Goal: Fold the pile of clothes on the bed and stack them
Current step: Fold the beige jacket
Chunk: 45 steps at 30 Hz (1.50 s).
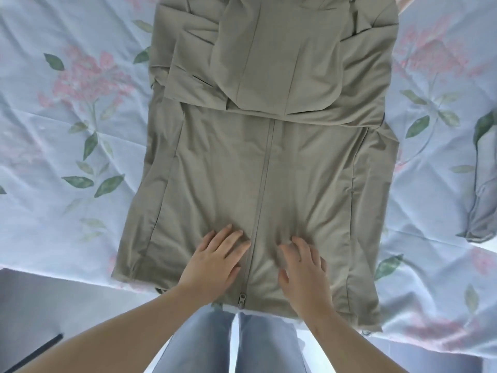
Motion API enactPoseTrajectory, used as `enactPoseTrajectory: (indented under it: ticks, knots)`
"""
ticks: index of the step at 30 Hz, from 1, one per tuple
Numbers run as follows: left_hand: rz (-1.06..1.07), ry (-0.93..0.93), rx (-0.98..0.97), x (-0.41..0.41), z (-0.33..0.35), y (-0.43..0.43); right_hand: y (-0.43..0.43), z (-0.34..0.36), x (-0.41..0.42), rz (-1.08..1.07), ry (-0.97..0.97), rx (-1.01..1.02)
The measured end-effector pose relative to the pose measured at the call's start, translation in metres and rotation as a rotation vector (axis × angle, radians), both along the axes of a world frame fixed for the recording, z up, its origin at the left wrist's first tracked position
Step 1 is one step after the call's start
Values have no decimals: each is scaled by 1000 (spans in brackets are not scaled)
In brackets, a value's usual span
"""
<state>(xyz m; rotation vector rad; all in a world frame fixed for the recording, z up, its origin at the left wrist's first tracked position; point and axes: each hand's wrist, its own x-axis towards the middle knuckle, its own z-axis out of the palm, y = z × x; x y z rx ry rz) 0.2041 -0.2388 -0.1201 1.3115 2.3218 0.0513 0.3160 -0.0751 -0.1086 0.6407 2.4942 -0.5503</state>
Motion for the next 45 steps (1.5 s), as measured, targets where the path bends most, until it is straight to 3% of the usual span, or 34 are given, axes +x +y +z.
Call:
enactPoseTrajectory:
  ticks: [4,10,15,19,24,30,36,39,41,45]
  knots:
    - [-162,17,-90,13,1,-28,-16,2,29,128,15,77]
    - [-323,50,-224,12,2,-39,-31,-7,45,277,-252,82]
    - [-369,55,-206,8,3,-39,-31,-1,42,303,-292,127]
    - [-401,81,-83,-4,4,-41,-22,-1,44,291,-174,83]
    - [-440,93,-134,-1,8,-43,-10,-1,46,231,-144,94]
    - [-411,131,-173,7,6,-45,1,-7,40,91,-101,46]
    - [-381,97,-216,2,10,-34,17,-1,24,-115,-63,-167]
    - [-298,-90,-318,-16,11,-19,29,6,16,-92,-94,-197]
    - [-121,-179,-424,-35,13,-7,35,10,12,-25,-115,-169]
    - [21,-247,-512,-77,26,21,49,16,-2,78,-59,9]
